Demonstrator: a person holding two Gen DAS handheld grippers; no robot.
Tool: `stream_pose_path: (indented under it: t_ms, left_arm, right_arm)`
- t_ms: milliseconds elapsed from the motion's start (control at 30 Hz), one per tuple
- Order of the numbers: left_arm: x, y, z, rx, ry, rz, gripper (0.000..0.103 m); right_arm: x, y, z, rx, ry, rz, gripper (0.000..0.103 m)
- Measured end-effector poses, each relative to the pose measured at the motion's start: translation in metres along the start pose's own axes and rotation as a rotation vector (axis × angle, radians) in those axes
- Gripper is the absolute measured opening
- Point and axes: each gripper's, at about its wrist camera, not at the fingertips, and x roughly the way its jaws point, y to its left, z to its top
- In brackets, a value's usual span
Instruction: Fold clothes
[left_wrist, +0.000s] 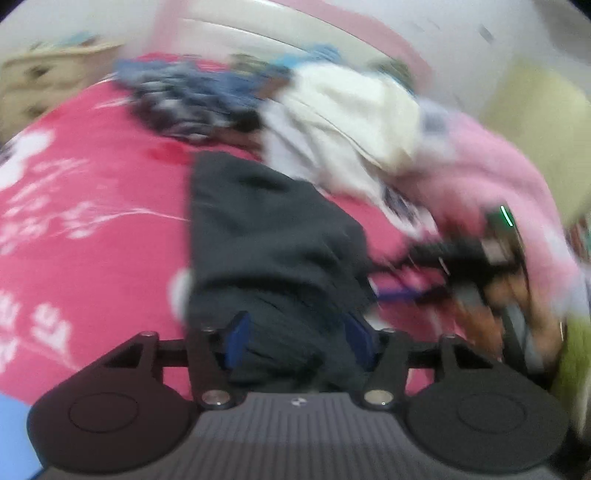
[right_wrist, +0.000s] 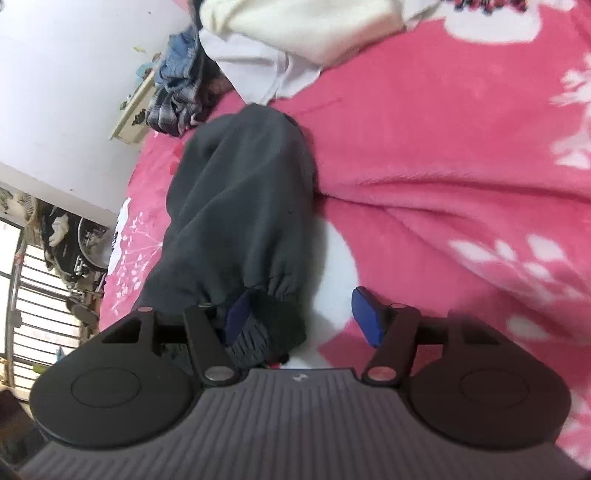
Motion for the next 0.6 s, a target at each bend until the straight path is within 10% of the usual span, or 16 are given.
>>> stream_pose_path:
  t_ms: [433, 600]
  left_arm:
    - [0.043, -0.01, -0.018, -0.071, 0.088, 0.139, 0.042]
    - [0.045, -0.001, -0.02, -0.127, 0.089, 0.142, 0.037]
  right_arm:
    - [0.016, 0.003, 0.003, 0.015, 0.006, 0.128, 0.062]
    - [0.024, 0.012, 0.005, -0.044, 0.005, 0.143, 0.026]
